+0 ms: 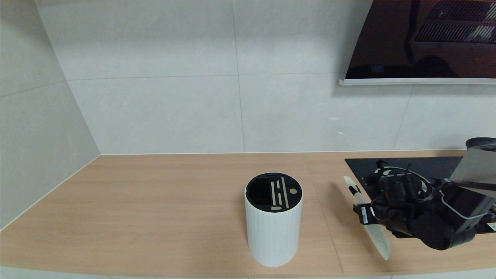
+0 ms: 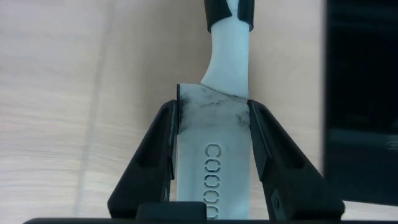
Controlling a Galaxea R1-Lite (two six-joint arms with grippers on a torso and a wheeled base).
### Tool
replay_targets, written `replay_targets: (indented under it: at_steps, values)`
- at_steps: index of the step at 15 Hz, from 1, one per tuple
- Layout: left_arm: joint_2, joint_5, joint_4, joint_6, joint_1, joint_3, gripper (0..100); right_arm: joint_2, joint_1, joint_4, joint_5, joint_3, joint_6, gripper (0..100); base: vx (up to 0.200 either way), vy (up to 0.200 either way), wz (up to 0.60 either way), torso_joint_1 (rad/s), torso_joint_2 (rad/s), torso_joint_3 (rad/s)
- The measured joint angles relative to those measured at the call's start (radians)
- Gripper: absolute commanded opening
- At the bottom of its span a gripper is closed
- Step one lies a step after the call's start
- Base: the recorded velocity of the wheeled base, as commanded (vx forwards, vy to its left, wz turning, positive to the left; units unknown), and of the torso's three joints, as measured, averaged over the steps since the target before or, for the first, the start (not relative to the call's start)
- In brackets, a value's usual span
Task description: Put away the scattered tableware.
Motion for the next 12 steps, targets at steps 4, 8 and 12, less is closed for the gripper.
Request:
replay_targets:
  at_steps: [4, 8, 12]
  values:
    - [0.012, -0.034, 0.014, 0.040, -0.002, -0.096, 100, -0.158, 0.055, 0.032, -0.053, 0.004, 0.001, 0, 0.000, 0.000, 0.00, 0.000, 0.00, 0.000]
    - [0.241, -0.236, 0.055, 0.033, -0.043, -0.299, 100, -0.340, 0.180, 0.237, -0.066, -0.121, 0.001, 0, 0.000, 0.000, 0.00, 0.000, 0.00, 0.000]
    - [0.659, -0.411, 0.027, -0.026, -0.149, -0.569, 100, -0.431, 0.301, 0.271, -0.080, -0.244, 0.001, 0, 0.000, 0.000, 0.00, 0.000, 0.00, 0.000]
